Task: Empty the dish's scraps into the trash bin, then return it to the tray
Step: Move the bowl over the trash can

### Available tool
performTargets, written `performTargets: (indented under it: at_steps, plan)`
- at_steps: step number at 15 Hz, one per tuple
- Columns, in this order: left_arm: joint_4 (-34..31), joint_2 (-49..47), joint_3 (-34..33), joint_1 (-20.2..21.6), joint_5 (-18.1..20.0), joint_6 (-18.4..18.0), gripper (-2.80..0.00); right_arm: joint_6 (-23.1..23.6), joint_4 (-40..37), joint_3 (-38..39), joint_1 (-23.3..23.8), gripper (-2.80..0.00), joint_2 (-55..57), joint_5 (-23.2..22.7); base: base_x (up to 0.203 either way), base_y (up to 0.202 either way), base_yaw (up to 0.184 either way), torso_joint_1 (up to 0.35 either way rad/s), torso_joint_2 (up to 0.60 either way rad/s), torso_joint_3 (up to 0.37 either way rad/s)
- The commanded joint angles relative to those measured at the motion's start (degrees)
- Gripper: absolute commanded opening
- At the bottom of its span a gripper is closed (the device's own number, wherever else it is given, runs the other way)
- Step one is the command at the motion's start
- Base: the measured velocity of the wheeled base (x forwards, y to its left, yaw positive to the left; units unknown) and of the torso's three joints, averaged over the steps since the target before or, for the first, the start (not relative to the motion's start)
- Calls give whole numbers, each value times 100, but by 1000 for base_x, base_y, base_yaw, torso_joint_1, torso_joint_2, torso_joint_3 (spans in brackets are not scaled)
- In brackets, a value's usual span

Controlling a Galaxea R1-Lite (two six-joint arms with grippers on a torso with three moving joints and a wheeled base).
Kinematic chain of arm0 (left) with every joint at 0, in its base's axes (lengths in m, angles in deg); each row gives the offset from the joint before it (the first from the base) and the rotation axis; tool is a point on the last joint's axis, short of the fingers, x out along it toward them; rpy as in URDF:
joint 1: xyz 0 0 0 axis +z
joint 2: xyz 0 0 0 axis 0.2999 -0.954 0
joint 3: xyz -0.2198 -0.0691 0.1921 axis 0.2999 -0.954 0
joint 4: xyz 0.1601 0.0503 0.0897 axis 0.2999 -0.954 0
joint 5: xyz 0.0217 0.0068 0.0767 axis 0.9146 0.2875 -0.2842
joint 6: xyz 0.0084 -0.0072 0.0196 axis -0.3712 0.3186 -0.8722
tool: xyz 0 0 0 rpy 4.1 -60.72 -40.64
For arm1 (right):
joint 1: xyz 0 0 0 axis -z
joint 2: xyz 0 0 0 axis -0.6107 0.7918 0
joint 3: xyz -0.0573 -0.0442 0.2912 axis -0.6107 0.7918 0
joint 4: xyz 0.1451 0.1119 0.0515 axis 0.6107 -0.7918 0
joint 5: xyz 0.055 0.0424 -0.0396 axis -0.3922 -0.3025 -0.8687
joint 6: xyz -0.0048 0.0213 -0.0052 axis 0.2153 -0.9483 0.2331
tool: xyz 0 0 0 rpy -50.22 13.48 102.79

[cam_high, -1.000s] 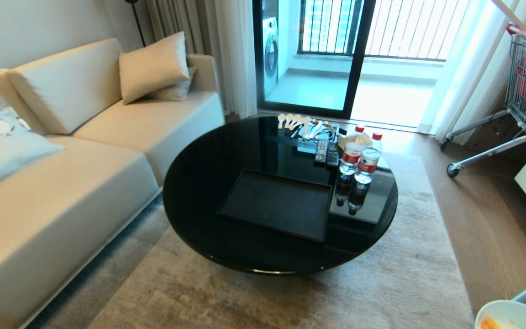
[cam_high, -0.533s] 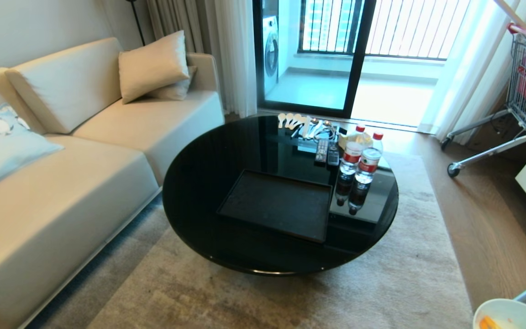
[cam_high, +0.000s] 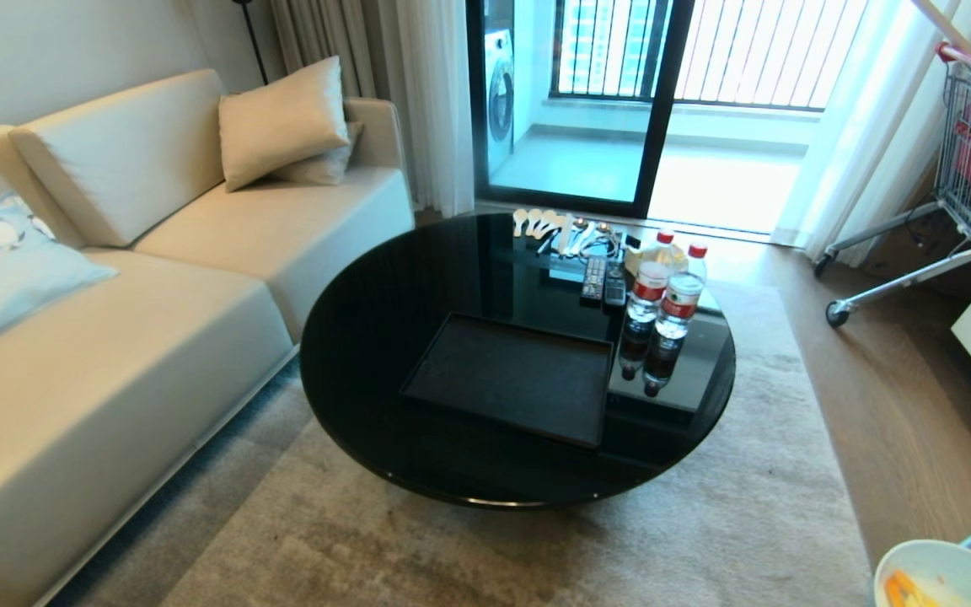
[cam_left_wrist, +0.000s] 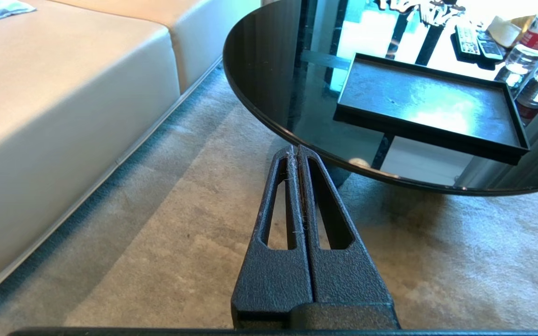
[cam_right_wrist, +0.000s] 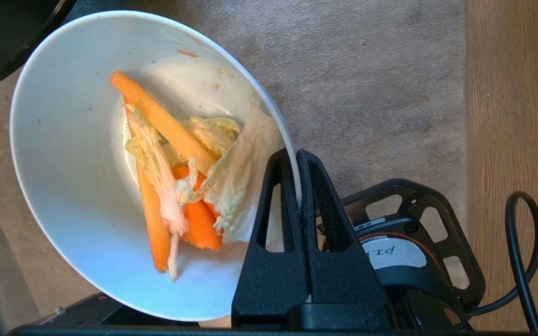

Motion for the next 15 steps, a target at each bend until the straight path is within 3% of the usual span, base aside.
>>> performTargets:
  at_steps: [1,7,15]
  plan:
    - [1,2,0,0,-2,2,-280,-25,-45,19,-4,-280,14,2,0,0,0,0,0,0]
    - [1,2,0,0,-2,2,-280,-115,-66,30,-4,-280,-6,2,0,0,0,0,0,0]
    - [1,2,0,0,-2,2,-280,-306,-235,63,-22,-280,-110,7,1,9,-156,3,2,4]
